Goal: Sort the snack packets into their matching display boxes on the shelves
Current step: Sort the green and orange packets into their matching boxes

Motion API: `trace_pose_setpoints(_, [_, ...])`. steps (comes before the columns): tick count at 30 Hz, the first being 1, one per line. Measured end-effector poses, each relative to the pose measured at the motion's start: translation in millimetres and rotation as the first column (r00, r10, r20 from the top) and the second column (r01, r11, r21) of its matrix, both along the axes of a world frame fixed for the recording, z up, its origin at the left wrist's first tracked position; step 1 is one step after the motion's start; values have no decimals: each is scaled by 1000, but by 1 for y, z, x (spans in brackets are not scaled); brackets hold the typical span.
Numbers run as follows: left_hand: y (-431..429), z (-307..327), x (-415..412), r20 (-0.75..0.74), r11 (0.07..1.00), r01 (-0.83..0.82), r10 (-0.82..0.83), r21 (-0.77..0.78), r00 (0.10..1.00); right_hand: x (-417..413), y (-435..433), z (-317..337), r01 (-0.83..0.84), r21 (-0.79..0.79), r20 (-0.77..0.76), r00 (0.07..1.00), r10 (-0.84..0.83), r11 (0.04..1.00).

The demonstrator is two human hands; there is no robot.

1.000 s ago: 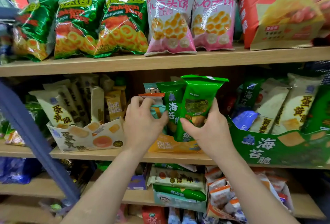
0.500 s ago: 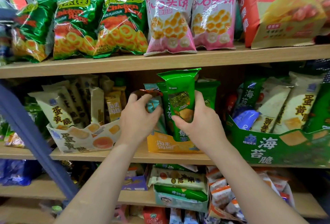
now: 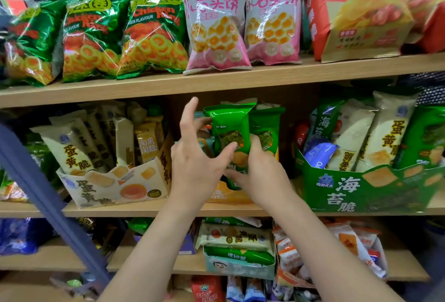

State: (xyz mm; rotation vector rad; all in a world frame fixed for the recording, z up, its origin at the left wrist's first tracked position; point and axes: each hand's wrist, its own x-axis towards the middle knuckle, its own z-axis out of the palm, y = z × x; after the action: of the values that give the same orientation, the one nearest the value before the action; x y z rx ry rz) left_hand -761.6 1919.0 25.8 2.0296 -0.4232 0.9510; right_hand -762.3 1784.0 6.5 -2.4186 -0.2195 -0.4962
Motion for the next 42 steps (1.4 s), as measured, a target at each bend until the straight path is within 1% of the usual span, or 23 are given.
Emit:
trace_pose_setpoints(2, [3, 3, -1, 87, 987, -78, 66, 143, 994, -5, -2, -4, -17, 41, 17, 1000, 16, 999])
trace_pose_setpoints(4, [6, 5, -2, 142, 945, -185, 151, 269, 978, -12, -4, -12, -19, 98, 141, 990, 5, 995])
trace_pose_setpoints(6, [7, 6, -3, 138, 921, -237, 204, 308, 969, -19, -6, -18, -7, 107, 246, 969, -19, 994])
trace_pose_setpoints(7, [8, 6, -2, 131, 916, -249, 218, 314, 967, -22, -7, -20, -8, 93, 255, 967, -16, 996])
trace_pose_setpoints(11, [16, 7, 0, 85, 898, -293, 281, 328, 956, -29, -11, -25, -61, -11, 130, 990, 62, 998])
trace_pose_setpoints(13, [20, 9, 0, 47, 899, -285, 286, 333, 957, -36, -15, -29, -94, -3, 85, 992, 94, 996])
trace_pose_setpoints(16, [20, 9, -7, 48, 911, -255, 253, 325, 966, -52, -29, -33, -141, 135, 44, 990, 137, 981])
trace_pose_setpoints(19, [12, 3, -19, 64, 935, -216, 207, 282, 976, -72, -59, -41, -114, 277, -18, 992, 124, 954])
trace_pose_setpoints(21, [8, -1, -29, 131, 930, -234, 204, 282, 970, -86, -84, -50, -76, 311, -57, 994, 98, 947])
trace_pose_setpoints(23, [3, -8, -41, 254, 936, -225, 157, 269, 954, -97, -113, -65, -3, 307, -95, 995, 34, 952])
trace_pose_setpoints(24, [0, -15, -48, 307, 947, -187, 102, 262, 946, -100, -127, -76, 36, 301, -125, 992, 2, 953])
trace_pose_setpoints(25, [-7, -26, -56, 316, 959, -107, 19, 261, 948, -104, -141, -88, 77, 291, -163, 986, -30, 954])
trace_pose_setpoints(26, [-16, -42, -62, 261, 963, 1, -74, 271, 962, -105, -155, -103, 119, 280, -210, 976, -61, 953])
trace_pose_setpoints(28, [-38, -85, -71, -6, 927, 214, -223, 307, 975, -106, -180, -134, 215, 298, -322, 940, -115, 930])
trace_pose_setpoints(30, [-62, -139, -72, -330, 868, 333, -212, 369, 920, -107, -197, -166, 307, 350, -448, 884, -130, 885])
trace_pose_setpoints(32, [-82, -186, -65, -565, 822, 398, -117, 406, 817, -109, -206, -194, 395, 438, -530, 839, -124, 808])
trace_pose_setpoints(33, [-91, -205, -60, -643, 830, 404, -72, 385, 762, -111, -208, -206, 466, 526, -579, 809, -102, 711])
trace_pose_setpoints(34, [-100, -220, -56, -707, 852, 389, -31, 351, 707, -112, -210, -217, 557, 603, -644, 763, -65, 571])
trace_pose_setpoints(35, [-108, -231, -52, -752, 876, 361, 4, 321, 660, -113, -211, -229, 644, 631, -713, 701, -4, 433])
trace_pose_setpoints(36, [-116, -242, -48, -782, 896, 330, 31, 298, 622, -112, -213, -241, 700, 632, -756, 652, 64, 332])
trace_pose_setpoints(37, [-123, -251, -46, -804, 908, 307, 51, 284, 592, -111, -214, -252, 732, 629, -774, 620, 125, 262])
trace_pose_setpoints(40, [-143, -271, -42, -805, 907, 246, 146, 341, 576, -103, -210, -273, 767, 636, -752, 591, 291, 87])
trace_pose_setpoints(42, [-152, -274, -44, -772, 901, 200, 197, 386, 604, -98, -208, -278, 755, 655, -718, 605, 344, 39])
